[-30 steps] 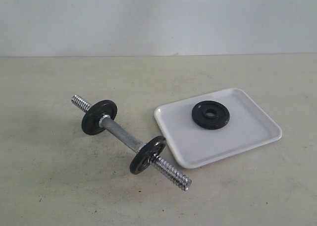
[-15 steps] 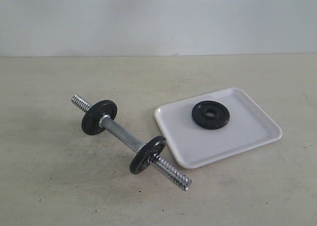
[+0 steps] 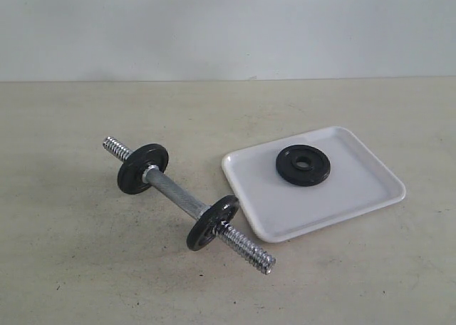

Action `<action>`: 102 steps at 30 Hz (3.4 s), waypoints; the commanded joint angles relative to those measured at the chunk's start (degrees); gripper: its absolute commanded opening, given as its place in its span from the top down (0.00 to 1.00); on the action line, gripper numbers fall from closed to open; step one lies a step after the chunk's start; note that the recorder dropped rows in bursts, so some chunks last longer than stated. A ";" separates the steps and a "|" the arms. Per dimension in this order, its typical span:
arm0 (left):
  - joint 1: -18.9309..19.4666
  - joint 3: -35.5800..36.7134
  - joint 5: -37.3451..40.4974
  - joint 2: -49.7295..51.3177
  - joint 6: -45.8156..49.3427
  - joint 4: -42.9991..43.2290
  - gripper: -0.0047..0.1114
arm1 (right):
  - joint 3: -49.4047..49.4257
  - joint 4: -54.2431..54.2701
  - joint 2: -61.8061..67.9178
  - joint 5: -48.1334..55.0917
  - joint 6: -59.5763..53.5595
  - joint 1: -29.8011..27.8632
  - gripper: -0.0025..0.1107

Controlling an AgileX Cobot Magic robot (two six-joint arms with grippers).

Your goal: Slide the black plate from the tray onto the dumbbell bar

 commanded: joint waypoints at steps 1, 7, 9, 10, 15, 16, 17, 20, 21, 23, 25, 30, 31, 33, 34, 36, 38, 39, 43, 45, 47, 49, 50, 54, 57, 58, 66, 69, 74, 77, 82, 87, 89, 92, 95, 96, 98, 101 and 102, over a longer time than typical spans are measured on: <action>-0.18 0.20 -0.81 -0.23 -0.55 0.39 0.92 | -0.17 0.64 6.29 -1.28 0.39 0.13 0.98; -0.18 0.20 -0.81 -0.23 -0.55 0.39 0.92 | -0.17 0.64 13.91 -1.63 0.17 0.13 0.98; -0.18 0.20 -0.81 -0.23 -0.55 0.39 0.92 | -0.17 1.17 15.77 -1.63 0.69 0.13 0.98; -0.18 0.20 -0.81 -0.23 -0.55 0.39 0.92 | -0.17 1.28 16.49 -1.63 1.16 0.13 0.97; -0.18 0.20 -0.81 -0.23 -0.55 0.39 0.92 | -0.17 2.44 17.70 -1.39 1.33 0.13 0.88; -0.18 0.20 -0.81 -0.23 -0.55 0.39 0.92 | -0.17 2.90 17.70 -0.99 1.33 0.13 0.85; -0.18 0.20 -0.81 -0.23 -0.55 0.39 0.92 | -0.17 3.49 17.70 -0.51 1.42 0.13 0.81; -0.18 0.20 -0.81 -0.23 -0.55 0.39 0.92 | -0.17 7.31 17.70 2.47 1.61 0.13 0.72; -0.18 0.20 -0.81 -0.23 -0.55 0.39 0.92 | -0.17 8.50 17.70 3.77 1.94 0.13 0.69; -0.18 0.20 -0.81 -0.23 -0.55 0.39 0.92 | -0.17 9.86 17.59 6.61 2.88 0.13 0.68; -0.18 0.20 -0.81 -0.23 -0.55 0.39 0.92 | -0.17 11.21 17.59 9.65 3.75 0.13 0.68; -0.18 0.20 -0.81 -0.23 -0.55 0.47 0.92 | -0.32 17.38 17.48 19.73 2.91 0.13 0.68; -0.18 0.20 -0.81 -0.23 -0.55 0.47 0.92 | -0.43 17.47 17.48 19.85 2.91 0.13 0.68; -0.18 0.20 -0.81 -0.23 -0.55 0.47 0.92 | -0.43 17.47 17.48 19.85 2.91 0.13 0.68; -0.18 0.20 -0.81 -0.23 -0.55 0.47 0.92 | -0.41 17.32 17.48 19.62 2.75 0.13 0.68; -0.18 0.20 -0.81 -0.23 -0.55 0.47 0.92 | -0.41 17.32 17.48 19.62 2.75 0.13 0.68; -0.18 0.20 -0.81 -0.23 -0.55 0.47 0.92 | -0.41 18.06 17.48 19.63 2.75 0.13 0.68; -0.18 0.20 -0.81 -0.23 -0.55 0.47 0.92 | -0.41 18.36 17.48 19.63 2.75 0.13 0.68; -0.18 0.20 -0.81 -0.23 -0.55 0.47 0.92 | -0.41 18.64 17.48 19.63 3.01 0.13 0.68; -0.18 0.20 -0.81 -0.23 -0.55 0.47 0.92 | -0.41 18.90 17.48 19.63 3.01 0.13 0.68; -0.18 0.20 -0.81 -0.23 -0.55 0.47 0.92 | -0.41 19.02 17.48 19.63 3.01 0.13 0.68; -0.18 0.20 -0.94 -0.23 1.98 3.30 0.92 | -0.41 19.02 17.48 19.75 3.01 0.13 0.68; -0.18 0.20 -0.94 -0.23 3.44 5.56 0.92 | -0.41 19.02 17.48 19.75 3.01 0.13 0.68; -0.18 0.20 -0.94 -0.23 4.99 12.35 0.92 | -0.41 19.28 17.48 19.75 3.01 0.13 0.68; -0.18 0.20 -0.94 -0.23 4.99 12.45 0.92 | -0.41 20.15 17.48 19.75 3.01 0.13 0.68; -0.18 0.20 -0.94 -0.23 4.99 12.45 0.92 | -0.41 20.29 17.48 19.75 3.01 0.13 0.68; -0.18 0.20 -4.82 -0.23 4.99 12.45 0.92 | -0.41 20.86 17.48 19.85 3.01 0.13 0.68; -0.18 0.20 -13.60 -0.23 4.99 12.45 0.92 | -0.41 21.45 17.48 19.85 3.01 0.13 0.68; -0.18 0.20 -36.26 -0.23 4.99 12.45 0.92 | -0.41 21.84 17.48 19.85 3.01 0.13 0.68; -0.18 0.20 -53.88 -0.23 1.86 12.45 0.92 | -0.41 21.84 17.48 19.85 2.89 0.13 0.68; -0.18 0.20 -83.68 -0.23 -1.40 12.45 0.92 | -0.41 21.84 17.48 19.85 2.89 0.13 0.68; -0.18 0.20 -88.87 -0.23 -6.10 14.19 0.92 | -0.41 21.95 17.48 19.85 2.79 0.13 0.68; -0.18 0.20 -88.87 -0.23 -15.00 15.23 0.92 | -0.41 22.07 17.48 19.85 2.79 0.13 0.68; -0.18 0.20 -88.87 -0.23 -26.87 17.74 0.92 | -0.41 22.07 17.48 19.85 2.79 0.13 0.68; -0.18 0.20 -88.87 -0.23 -33.19 20.61 0.92 | -0.41 22.07 17.48 19.85 2.79 0.13 0.68; -0.18 0.20 -88.87 -0.23 -35.52 21.82 0.92 | -0.41 22.07 17.48 19.85 2.79 0.13 0.68; -0.18 0.20 -88.87 -0.23 -36.81 22.31 0.92 | -0.41 22.07 17.48 19.85 2.79 0.13 0.68; -0.18 0.20 -88.87 -0.23 -37.47 22.41 0.92 | -0.41 22.07 17.48 19.85 2.79 0.13 0.68; -0.18 0.20 -88.87 -0.23 -37.47 22.89 0.92 | -0.41 22.07 17.48 19.64 2.79 0.13 0.68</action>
